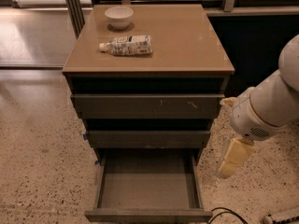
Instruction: Close bottom drawer
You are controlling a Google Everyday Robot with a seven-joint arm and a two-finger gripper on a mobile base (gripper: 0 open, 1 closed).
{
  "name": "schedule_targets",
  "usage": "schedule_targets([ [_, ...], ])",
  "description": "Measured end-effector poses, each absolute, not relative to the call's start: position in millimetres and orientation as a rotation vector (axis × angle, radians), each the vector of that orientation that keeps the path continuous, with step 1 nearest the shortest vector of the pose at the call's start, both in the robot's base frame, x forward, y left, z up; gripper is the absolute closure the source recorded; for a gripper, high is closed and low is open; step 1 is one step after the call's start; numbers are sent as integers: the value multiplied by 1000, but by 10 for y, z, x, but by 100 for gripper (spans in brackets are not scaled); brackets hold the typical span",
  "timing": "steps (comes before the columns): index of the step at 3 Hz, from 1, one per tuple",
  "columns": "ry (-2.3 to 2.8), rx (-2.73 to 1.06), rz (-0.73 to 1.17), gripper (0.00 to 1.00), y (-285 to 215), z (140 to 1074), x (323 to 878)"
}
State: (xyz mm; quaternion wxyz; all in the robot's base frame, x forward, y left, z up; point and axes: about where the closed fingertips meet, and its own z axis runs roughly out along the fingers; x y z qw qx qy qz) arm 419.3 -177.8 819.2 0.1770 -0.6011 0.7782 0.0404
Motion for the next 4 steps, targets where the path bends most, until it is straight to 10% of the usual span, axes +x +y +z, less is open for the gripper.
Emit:
schedule_targets([
  [4, 2328, -1642, 233, 0, -1785, 6737, 3802],
])
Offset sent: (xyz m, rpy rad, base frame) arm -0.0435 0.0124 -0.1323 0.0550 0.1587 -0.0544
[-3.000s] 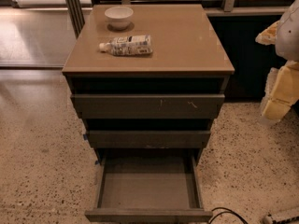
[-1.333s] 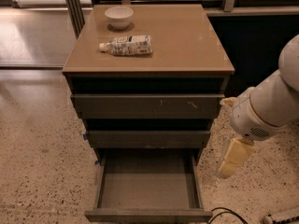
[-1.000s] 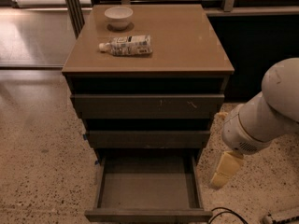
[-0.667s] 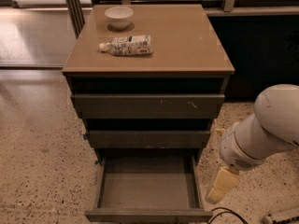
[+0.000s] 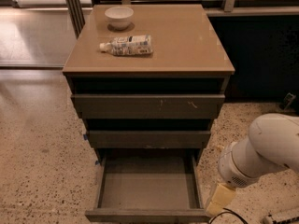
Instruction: Close bottom drawer
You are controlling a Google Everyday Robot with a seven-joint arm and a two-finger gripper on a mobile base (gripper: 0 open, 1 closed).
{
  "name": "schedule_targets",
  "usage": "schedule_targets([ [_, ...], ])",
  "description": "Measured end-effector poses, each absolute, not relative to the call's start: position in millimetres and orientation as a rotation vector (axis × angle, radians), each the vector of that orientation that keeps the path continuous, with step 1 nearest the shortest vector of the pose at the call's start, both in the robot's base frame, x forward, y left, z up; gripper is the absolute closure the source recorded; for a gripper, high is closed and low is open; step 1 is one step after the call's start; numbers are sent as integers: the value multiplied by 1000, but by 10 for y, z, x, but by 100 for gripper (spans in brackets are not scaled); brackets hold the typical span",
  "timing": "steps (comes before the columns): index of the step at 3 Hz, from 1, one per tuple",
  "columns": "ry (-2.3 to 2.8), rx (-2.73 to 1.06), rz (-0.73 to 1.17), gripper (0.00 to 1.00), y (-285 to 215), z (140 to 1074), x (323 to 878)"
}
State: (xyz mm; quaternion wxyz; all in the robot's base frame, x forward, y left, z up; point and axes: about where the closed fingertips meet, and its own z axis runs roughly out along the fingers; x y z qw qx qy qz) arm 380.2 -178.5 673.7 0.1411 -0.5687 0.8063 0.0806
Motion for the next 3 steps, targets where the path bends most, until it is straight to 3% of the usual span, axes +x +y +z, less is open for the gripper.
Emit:
schedule_targets([
  [3, 2366, -1515, 470, 0, -1816, 5227, 3575],
])
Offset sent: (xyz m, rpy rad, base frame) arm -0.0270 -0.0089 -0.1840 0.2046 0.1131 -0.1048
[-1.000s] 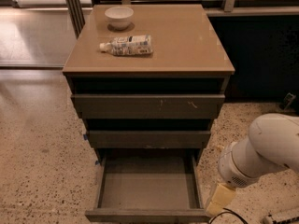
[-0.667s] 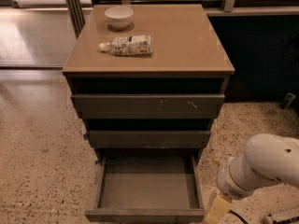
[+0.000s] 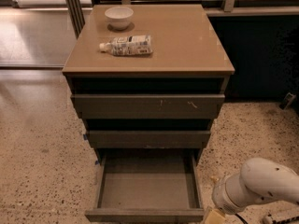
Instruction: Close bottom drawer
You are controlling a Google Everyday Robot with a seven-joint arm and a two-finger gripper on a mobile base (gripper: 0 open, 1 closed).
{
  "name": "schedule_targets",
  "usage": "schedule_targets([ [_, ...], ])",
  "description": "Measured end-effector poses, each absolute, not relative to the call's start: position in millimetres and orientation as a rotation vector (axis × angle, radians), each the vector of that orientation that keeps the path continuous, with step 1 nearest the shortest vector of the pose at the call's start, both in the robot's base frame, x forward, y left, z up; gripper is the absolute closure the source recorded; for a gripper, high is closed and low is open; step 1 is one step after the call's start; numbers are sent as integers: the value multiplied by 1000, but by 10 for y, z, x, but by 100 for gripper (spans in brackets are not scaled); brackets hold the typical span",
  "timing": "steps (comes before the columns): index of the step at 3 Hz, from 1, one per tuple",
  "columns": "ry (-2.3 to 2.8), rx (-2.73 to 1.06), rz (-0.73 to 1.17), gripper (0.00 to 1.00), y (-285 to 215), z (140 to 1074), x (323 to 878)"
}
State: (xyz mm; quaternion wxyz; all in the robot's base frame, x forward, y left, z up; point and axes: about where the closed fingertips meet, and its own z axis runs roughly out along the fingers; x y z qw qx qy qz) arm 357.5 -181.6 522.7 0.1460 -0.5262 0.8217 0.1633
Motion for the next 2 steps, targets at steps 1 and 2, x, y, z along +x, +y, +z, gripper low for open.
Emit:
schedule_targets([
  [1, 2366, -1505, 543, 0, -1717, 4899, 3503],
  [2, 2366, -1505, 543, 0, -1717, 4899, 3503],
])
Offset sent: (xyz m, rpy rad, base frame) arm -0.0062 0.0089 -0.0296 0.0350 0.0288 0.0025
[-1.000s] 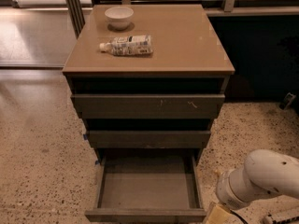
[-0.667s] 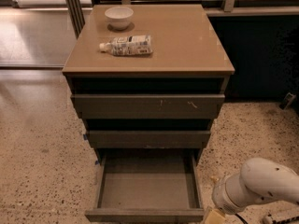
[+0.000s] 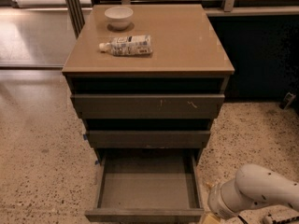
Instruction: Close bottom drawer
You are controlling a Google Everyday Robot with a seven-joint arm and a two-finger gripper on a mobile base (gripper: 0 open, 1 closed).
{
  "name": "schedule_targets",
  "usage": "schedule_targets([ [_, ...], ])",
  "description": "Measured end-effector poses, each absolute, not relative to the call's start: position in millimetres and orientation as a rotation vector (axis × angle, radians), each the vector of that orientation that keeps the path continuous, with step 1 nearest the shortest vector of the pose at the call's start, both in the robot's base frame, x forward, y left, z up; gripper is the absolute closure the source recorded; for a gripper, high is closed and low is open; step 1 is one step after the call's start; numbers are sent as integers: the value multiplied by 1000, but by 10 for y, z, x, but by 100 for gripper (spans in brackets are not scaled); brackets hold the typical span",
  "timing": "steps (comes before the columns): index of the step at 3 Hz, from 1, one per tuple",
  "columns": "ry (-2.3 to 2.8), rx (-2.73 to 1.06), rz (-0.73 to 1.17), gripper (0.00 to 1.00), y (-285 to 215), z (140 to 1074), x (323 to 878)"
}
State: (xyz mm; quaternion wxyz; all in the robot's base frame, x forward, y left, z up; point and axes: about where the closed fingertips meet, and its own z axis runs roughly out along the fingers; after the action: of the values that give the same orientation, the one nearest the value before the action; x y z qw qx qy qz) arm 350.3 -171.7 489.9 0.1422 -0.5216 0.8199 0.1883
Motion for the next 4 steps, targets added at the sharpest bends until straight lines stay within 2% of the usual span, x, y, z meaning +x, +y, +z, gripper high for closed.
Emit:
schedule_targets([
  [1, 2366, -1505, 543, 18, -1717, 4899, 3503],
  [2, 2366, -1505, 543, 49, -1717, 4898, 3502],
  [4, 2366, -1505, 544, 95, -1716, 4897, 3502],
])
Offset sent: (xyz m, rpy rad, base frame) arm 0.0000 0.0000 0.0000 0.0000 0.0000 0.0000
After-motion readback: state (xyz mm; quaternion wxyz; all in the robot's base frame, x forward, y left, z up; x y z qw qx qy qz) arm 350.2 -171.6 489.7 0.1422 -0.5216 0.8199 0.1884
